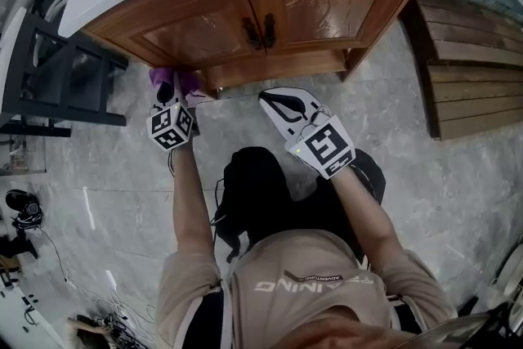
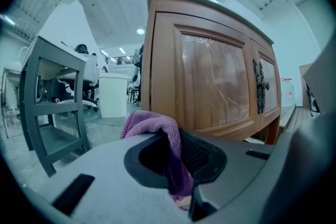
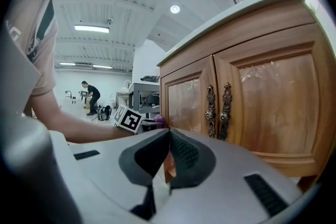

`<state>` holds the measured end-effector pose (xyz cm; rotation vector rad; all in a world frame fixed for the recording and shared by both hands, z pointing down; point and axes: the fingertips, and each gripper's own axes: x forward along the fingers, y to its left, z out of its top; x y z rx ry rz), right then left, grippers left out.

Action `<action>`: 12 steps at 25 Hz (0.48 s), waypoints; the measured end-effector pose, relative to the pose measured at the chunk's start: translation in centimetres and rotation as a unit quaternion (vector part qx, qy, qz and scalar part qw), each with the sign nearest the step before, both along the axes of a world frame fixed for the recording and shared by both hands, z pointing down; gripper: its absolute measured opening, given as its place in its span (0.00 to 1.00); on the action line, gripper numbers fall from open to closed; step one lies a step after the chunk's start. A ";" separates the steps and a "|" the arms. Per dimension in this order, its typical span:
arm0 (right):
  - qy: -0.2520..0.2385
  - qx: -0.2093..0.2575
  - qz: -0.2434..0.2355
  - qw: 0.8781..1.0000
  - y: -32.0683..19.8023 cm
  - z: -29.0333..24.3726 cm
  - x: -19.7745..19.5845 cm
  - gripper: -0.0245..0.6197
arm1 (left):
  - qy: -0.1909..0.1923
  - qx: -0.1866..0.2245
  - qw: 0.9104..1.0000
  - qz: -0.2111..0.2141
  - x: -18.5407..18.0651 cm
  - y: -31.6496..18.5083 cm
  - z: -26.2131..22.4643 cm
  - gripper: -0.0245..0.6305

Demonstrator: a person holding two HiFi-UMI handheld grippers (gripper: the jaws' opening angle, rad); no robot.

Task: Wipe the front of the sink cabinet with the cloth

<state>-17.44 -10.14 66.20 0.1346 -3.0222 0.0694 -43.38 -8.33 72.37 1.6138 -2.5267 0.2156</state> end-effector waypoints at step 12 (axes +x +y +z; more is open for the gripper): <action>0.006 -0.031 0.055 0.998 -2.8 2.6 4.6 0.06 | -0.068 0.020 0.996 0.049 10.3 -6.8 -0.9 0.09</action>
